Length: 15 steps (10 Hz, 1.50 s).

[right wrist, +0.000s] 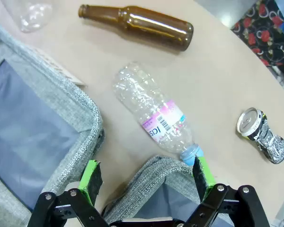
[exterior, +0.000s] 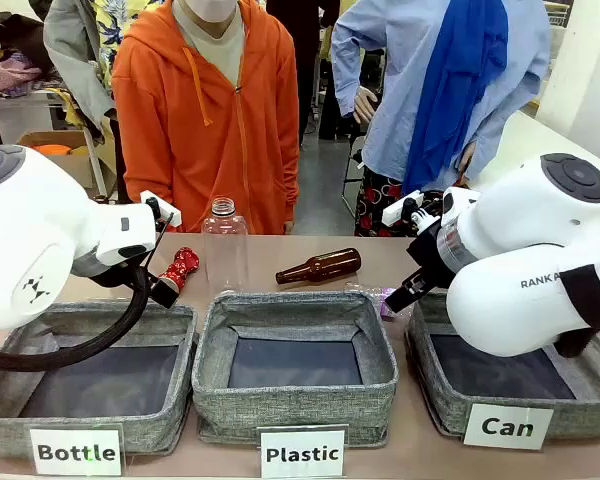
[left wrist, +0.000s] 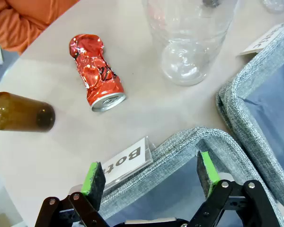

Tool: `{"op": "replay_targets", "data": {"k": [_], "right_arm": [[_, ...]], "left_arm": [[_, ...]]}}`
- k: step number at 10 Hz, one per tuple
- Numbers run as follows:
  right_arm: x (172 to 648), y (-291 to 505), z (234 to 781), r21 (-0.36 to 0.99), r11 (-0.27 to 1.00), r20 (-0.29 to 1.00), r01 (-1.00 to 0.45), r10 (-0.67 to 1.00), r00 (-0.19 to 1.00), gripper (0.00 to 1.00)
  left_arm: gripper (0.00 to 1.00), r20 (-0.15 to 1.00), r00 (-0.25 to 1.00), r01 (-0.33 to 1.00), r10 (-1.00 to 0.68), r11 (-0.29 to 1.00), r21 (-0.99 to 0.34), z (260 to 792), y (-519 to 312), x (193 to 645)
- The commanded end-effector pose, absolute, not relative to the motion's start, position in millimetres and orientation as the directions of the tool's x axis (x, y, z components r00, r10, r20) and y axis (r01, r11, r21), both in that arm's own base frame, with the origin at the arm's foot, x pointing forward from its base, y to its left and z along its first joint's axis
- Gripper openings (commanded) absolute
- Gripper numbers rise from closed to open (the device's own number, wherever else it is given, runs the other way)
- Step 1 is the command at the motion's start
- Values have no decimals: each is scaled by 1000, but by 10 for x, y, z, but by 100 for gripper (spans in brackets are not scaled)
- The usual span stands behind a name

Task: Sort the can waste into the basket.
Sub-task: Pick up the can waste from the table and place it in the right Fabric basket.

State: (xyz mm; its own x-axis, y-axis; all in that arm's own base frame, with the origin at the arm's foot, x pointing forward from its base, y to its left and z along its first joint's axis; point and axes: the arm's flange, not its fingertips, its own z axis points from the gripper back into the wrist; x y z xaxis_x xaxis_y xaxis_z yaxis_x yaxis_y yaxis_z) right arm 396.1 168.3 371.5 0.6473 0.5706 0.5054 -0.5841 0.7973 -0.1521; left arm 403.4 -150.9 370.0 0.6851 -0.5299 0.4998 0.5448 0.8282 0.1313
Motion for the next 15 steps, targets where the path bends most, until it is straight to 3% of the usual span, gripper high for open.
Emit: {"op": "replay_targets", "data": {"k": [1,15], "right_arm": [[3961,1683,3715,-152,797,505,-584,571,647,100],[3955,1605,3867,-187,791,499,-582,587,638,100]], "left_arm": [[100,500,685,545,-530,828,131,3701,-1510,4034],[100,500,685,545,-530,828,131,3700,-1509,4034]]}}
